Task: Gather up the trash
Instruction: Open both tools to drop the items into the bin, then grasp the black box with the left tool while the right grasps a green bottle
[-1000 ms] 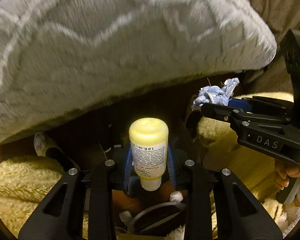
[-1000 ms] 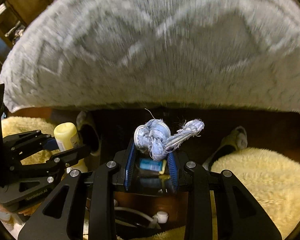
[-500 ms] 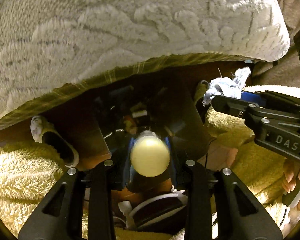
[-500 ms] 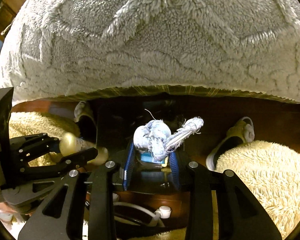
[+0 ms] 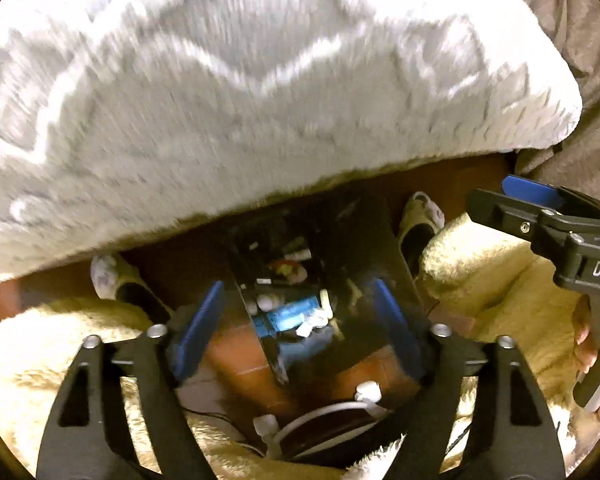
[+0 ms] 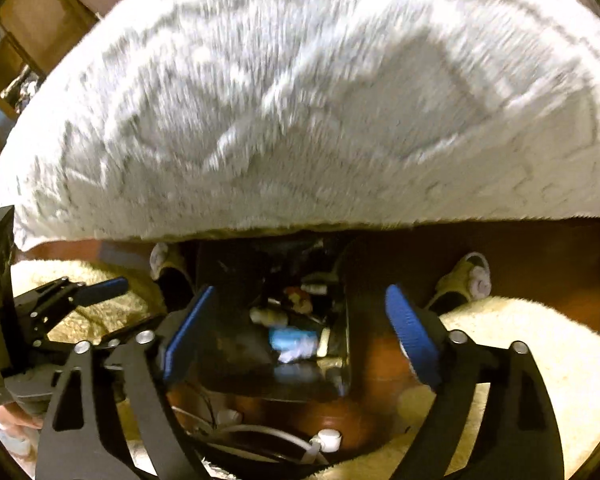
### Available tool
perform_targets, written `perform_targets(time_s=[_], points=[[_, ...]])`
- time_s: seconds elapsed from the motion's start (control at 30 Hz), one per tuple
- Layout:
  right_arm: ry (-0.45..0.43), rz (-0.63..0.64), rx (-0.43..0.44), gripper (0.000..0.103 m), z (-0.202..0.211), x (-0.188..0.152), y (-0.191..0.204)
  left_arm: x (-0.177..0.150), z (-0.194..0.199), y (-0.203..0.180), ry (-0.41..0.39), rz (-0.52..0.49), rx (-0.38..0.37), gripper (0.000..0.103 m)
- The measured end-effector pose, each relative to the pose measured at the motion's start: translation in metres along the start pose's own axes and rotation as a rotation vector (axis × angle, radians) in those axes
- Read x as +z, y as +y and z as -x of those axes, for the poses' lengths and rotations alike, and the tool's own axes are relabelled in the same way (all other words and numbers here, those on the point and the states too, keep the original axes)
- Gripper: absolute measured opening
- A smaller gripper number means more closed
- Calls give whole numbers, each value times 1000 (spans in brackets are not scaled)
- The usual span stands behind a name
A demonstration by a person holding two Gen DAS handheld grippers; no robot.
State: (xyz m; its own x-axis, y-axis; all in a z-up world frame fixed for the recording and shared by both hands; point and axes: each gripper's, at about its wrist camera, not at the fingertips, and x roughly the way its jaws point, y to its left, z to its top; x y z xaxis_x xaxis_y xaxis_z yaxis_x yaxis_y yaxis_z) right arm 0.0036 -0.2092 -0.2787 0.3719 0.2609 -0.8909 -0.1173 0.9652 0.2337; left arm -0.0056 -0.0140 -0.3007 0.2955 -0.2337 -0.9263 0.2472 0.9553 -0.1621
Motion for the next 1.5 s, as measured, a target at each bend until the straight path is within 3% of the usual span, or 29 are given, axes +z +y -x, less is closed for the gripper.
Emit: perform_targets(time_s=[0.13, 0.47, 0.63, 0.73, 0.83, 1.17, 1.3, 1.43, 1.5], points=[[-60, 8, -13, 92, 24, 8, 1, 9, 30, -2, -74, -21, 27, 86], [-275, 47, -101, 95, 93, 46, 7, 53, 110, -2, -283, -15, 63, 90], [-358, 91, -147, 95, 110, 71, 0, 79, 127, 3, -337, -20, 105, 91], [-371, 87, -115, 95, 114, 91, 3, 98, 133, 7, -359, -30, 136, 91], [-373, 64, -77, 95, 113, 114, 1, 117, 131, 13, -350, -12, 130, 91], [-352, 61, -127, 95, 88, 188, 0, 190, 121, 33, -339, -51, 182, 91], [-336, 61, -88, 95, 70, 221, -3, 219, 107, 42, -322, -44, 194, 89], [-319, 72, -95, 95, 52, 248, -3, 250, 89, 53, -302, -31, 194, 72], [-316, 66, -98, 95, 43, 264, -5, 262, 81, 57, -295, -32, 194, 68]])
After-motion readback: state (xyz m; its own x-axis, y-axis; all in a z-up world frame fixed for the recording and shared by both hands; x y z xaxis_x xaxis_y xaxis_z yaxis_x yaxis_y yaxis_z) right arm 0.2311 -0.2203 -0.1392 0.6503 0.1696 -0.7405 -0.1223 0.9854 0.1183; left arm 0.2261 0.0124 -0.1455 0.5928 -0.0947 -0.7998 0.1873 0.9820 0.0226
